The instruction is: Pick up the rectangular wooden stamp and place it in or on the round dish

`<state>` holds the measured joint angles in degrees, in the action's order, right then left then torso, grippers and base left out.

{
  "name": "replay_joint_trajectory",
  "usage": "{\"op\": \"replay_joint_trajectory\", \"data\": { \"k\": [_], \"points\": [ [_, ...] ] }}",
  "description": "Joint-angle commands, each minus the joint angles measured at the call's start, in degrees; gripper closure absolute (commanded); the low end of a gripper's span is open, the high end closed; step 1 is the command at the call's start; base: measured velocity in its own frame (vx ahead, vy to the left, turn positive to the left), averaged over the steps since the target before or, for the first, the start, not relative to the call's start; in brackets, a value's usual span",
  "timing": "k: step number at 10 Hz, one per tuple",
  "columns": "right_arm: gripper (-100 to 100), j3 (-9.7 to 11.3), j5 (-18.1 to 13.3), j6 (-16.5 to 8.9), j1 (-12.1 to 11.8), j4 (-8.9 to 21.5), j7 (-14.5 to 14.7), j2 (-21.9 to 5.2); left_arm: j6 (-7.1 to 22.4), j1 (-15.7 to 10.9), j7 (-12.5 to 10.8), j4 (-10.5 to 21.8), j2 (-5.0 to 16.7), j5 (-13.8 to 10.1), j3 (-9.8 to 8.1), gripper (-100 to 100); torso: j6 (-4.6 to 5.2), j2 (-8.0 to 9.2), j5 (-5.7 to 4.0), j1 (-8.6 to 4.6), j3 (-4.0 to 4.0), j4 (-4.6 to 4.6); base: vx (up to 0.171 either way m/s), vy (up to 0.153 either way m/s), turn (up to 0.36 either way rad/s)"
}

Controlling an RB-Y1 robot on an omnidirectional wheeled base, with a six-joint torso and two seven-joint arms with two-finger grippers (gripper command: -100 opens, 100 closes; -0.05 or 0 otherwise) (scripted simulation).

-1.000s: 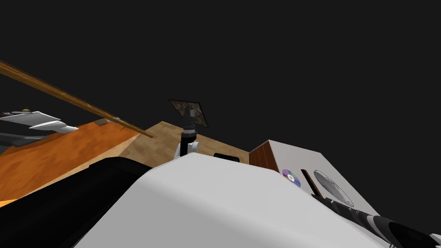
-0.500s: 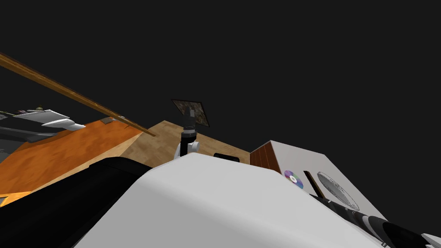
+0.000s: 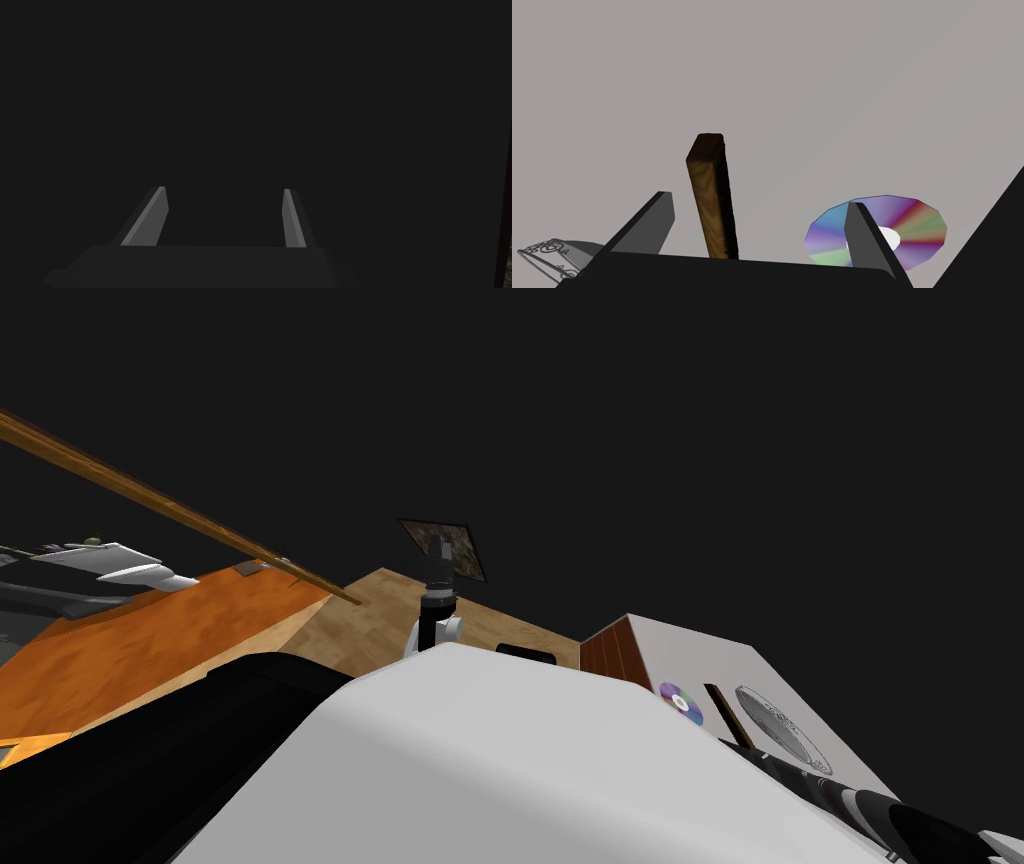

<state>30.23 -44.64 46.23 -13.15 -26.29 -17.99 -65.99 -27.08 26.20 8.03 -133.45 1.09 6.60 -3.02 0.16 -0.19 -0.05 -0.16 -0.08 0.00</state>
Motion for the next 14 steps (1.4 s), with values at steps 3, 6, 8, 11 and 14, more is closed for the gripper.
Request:
{"op": "replay_joint_trajectory", "data": {
  "k": [3,6,8,11,14],
  "points": [
    [-100,0.0,0.1,-0.3,0.0,0.2,-0.2,0.3,0.0,0.0,0.0,0.0,0.0,0.0,0.00,0,0.02,0.00,0.00,-0.01,0.00,0.00,0.000,0.000,0.003],
    [-100,0.0,0.1,-0.3,0.0,0.2,-0.2,0.3,0.0,0.0,0.0,0.0,0.0,0.0,0.00,0,0.02,0.02,0.00,-0.04,0.01,0.00,-0.002,0.000,0.000],
    [-100,0.0,0.1,-0.3,0.0,0.2,-0.2,0.3,0.0,0.0,0.0,0.0,0.0,0.0,0.00,0,0.01,0.01,0.00,-0.03,0.01,0.00,0.004,0.009,0.026],
    [-100,0.0,0.1,-0.3,0.0,0.2,-0.2,0.3,0.0,0.0,0.0,0.0,0.0,0.0,0.00,0,0.02,0.03,-0.01,-0.06,0.01,0.00,-0.001,-0.002,-0.005],
    [-100,-0.2,0.5,-1.3,0.1,1.6,1.4,2.5,0.0,0.0,0.0,0.0,0.0,0.0,0.00,0,0.00,-0.04,-0.07,-0.11,-0.02,-0.01,0.010,-0.013,0.017]
  ]
}}
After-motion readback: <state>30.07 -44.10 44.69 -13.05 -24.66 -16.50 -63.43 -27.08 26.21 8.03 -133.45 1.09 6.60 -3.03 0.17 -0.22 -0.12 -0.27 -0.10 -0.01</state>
